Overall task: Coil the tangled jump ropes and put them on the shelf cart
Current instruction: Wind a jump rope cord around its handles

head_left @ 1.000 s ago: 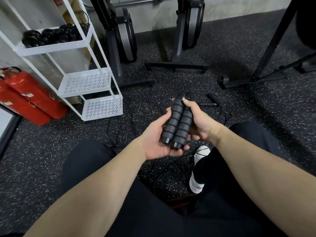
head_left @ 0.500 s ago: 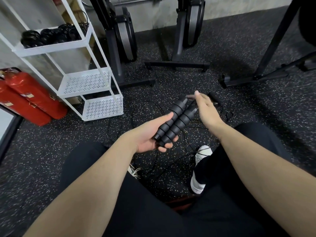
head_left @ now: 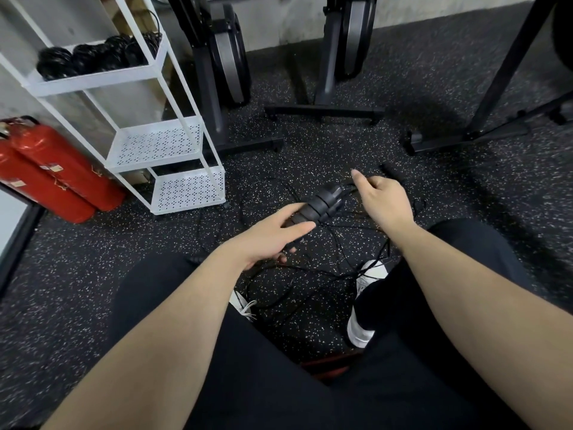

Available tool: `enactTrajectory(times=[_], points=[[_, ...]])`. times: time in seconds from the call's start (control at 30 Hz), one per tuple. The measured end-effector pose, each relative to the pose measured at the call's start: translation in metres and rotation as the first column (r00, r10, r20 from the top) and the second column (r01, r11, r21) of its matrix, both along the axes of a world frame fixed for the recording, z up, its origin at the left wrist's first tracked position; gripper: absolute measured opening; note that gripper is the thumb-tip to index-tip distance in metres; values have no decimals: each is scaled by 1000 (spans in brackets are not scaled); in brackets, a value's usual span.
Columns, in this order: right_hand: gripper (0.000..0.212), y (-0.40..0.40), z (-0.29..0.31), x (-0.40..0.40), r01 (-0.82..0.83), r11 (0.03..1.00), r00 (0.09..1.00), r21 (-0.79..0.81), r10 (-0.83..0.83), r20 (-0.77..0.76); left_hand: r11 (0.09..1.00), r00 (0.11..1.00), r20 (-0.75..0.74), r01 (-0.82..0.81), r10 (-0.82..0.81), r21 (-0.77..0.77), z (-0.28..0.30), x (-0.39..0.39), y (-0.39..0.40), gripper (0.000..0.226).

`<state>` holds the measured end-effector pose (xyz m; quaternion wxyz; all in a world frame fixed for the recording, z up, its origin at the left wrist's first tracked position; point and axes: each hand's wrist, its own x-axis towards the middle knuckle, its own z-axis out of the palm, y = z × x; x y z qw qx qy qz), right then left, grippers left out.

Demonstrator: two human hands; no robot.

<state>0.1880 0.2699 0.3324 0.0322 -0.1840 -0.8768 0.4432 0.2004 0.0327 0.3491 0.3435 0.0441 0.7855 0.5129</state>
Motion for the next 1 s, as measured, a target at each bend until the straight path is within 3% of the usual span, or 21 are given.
enactTrajectory(times=[0.07,0.17,0.27,0.33,0.47,0.6,0.7,0.83,1.0], points=[[58,0,-1,0,-24,995,1000,-98,25,6,999,997,-73,-36,34,-19,-5,-3,2,27],[37,-3,-1,0,-179,961,983,-209,183,3,987,979,-137,-156,151,-28,-13,-8,1,40],[29,-6,-2,-1,-310,899,949,-311,312,-43,949,941,-128,-308,314,63,-17,-9,0,39],[24,-10,-3,-1,-303,893,952,-333,302,-54,918,915,-110,-372,387,135,-18,-7,2,30],[24,-17,-3,0,-204,887,969,-415,244,44,807,849,70,-520,523,279,-21,-5,14,31],[22,-27,0,8,-376,778,913,-504,404,-57,670,752,286,-659,594,341,-27,-3,21,28],[41,-40,1,16,-485,764,849,-426,527,-21,625,706,332,-708,626,328,-29,-5,24,32],[47,-59,-2,26,-565,787,784,-247,606,135,588,678,394,-735,621,337,-32,0,29,41],[51,-75,6,38,-701,705,688,-107,708,158,547,647,443,-762,621,346,-34,0,29,32]])
